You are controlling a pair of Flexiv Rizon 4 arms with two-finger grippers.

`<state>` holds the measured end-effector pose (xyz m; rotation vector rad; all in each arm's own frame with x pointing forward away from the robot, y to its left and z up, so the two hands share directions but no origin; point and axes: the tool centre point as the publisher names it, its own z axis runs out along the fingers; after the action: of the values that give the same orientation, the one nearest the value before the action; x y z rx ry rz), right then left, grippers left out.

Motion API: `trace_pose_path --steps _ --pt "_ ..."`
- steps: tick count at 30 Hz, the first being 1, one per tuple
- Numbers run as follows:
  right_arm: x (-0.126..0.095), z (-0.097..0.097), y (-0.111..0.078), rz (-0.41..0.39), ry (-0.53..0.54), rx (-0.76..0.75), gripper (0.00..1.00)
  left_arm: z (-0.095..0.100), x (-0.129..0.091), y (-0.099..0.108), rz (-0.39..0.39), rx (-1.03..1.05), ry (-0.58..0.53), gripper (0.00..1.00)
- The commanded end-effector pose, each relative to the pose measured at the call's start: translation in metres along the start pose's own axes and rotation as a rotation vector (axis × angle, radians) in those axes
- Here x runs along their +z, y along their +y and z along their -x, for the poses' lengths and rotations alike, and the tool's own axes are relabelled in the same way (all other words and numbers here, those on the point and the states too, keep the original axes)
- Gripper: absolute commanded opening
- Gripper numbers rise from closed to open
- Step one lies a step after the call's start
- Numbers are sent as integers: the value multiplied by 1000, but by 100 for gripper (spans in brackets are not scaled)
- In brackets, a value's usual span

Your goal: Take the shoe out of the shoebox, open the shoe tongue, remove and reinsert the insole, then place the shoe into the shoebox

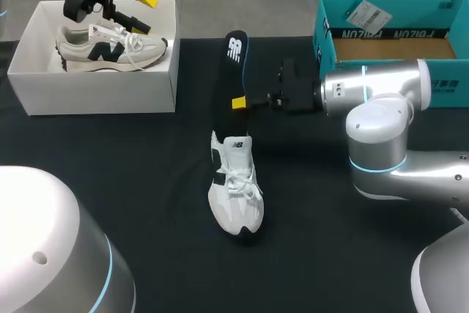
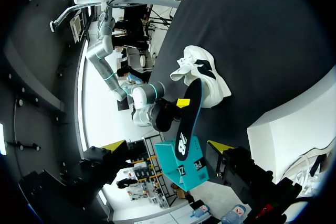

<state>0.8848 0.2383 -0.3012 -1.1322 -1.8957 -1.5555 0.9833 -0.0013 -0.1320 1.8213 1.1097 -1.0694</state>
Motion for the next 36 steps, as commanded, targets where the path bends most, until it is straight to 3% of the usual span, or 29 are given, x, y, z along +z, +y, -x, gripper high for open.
trace_pose_path --steps 1,9,22,36 --pt "3 1 4 -6 0 -9 0 0 -1 0 -3 1 2 100" --pt "7 5 3 -6 7 -48 0 0 -1 0 -3 1 2 100" --pt "7 6 22 -7 -2 -87 0 0 -1 0 -3 1 2 100" --pt "10 13 -3 -27 -11 -126 0 0 -1 0 -3 1 2 100"
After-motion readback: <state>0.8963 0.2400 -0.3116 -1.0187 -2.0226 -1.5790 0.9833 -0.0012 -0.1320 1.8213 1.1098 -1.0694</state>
